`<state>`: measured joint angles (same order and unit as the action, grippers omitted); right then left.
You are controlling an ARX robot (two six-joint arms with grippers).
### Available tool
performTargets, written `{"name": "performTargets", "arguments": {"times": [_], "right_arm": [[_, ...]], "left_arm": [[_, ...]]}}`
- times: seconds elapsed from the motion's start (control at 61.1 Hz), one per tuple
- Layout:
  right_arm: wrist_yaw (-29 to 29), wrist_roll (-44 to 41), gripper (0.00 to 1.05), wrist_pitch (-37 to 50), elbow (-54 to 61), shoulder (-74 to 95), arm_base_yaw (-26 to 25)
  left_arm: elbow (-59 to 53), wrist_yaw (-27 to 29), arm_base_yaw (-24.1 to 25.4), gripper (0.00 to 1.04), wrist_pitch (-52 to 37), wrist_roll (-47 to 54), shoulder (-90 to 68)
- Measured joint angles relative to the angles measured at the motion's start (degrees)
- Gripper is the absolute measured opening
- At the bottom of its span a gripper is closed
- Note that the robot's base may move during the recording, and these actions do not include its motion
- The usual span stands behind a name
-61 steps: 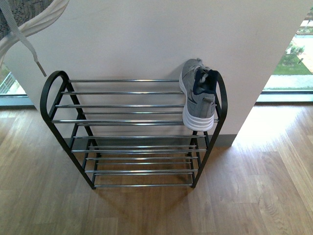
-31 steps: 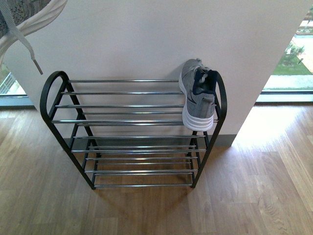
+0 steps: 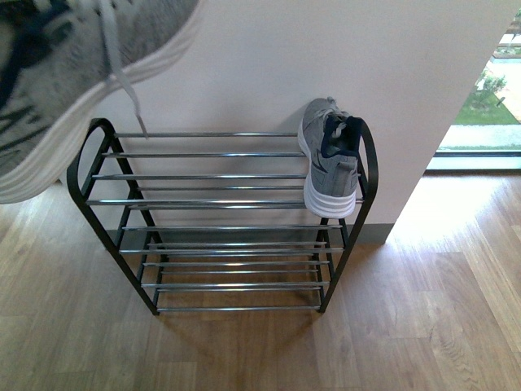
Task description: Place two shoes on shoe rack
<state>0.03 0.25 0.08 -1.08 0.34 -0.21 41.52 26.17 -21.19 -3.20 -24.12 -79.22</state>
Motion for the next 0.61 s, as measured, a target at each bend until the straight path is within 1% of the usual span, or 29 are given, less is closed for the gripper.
{"name": "performTargets", "arguments": {"times": [0.049,0.082,0.197,0.262,0.311,0.524,0.606], "right_arm": [[0.00,0.00,0.96,0.00,0.00,0.00,0.00],[0.00,0.02,0.97,0.00,0.00,0.00,0.00],[-0.02,0.00,0.95,0.00,0.00,0.00,0.00],[0.00,0.00,0.95,0.00,0.00,0.00,0.00],[0.00,0.00,0.95,0.00,0.00,0.00,0.00],[-0.02,0.00,0.95,0.00,0.00,0.00,0.00],[-0.02,0.00,0.95,0.00,0.00,0.00,0.00]], "left_arm": [[3.74,-1.68,0.63,0.02,0.20,-1.11,-5.57],[5.86,-2.86,1.01,0.02,0.42,-2.14,-8.59],[13.75,-5.81,1.75,0.02,2.60,-6.69,-17.92],[21.70,-7.61,1.81,0.02,5.57,-11.45,-26.32],[25.00,-8.26,1.66,0.02,6.80,-13.70,-29.75],[42.51,-10.67,-1.18,0.02,14.82,-24.52,-45.57],[47.56,-12.17,-2.16,0.02,17.14,-27.36,-49.94]]}}
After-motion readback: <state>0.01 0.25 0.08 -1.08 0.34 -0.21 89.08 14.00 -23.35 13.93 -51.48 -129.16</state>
